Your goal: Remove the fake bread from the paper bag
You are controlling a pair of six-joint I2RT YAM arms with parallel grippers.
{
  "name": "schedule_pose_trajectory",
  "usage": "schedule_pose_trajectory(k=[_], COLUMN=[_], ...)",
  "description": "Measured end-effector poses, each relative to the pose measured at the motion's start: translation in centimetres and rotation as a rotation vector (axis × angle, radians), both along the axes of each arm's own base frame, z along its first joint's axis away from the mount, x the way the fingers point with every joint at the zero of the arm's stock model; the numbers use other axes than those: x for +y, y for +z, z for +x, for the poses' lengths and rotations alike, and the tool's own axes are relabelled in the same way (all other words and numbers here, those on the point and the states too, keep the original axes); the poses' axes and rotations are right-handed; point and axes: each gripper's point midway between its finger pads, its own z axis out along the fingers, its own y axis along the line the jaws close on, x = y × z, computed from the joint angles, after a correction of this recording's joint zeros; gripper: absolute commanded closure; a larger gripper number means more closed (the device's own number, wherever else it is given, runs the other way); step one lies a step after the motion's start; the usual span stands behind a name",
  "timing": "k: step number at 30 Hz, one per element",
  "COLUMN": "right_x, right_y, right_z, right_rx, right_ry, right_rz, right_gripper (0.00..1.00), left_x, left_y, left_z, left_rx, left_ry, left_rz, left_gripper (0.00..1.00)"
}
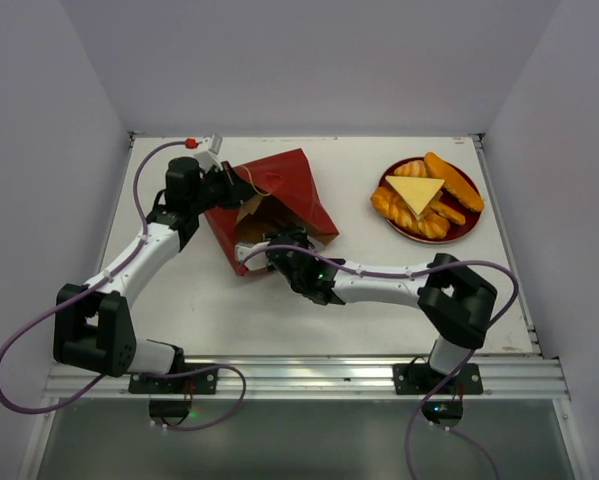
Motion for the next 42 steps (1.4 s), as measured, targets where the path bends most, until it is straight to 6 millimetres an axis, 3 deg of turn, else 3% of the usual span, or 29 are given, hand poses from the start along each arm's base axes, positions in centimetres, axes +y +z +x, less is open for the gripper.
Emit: schedule_pose_trajectory(k=[9, 23, 42], right_x=[1.1, -0.1, 0.4], right_y=[-2.3, -1.7, -0.7], right_z=[1.2, 4.4, 5.0], right_rx=[-0.008, 0.062, 0.075], right_ry=[-0.016, -0.048, -0.019], right_rz=[-0.061, -0.033, -0.035], right_gripper=[0.6, 0.55, 0.53], left_x=[-0.3, -0.3, -0.4], left_y=[0.4, 1.3, 2.0], left_z=[0.0, 0.4, 0.6], left_rx=[0.0, -0.017, -0.03], left_ry=[0.0, -0.001, -0.001], left_rz=[-0.013, -0.017, -0.019], left_gripper=[1.0, 1.0, 1.0])
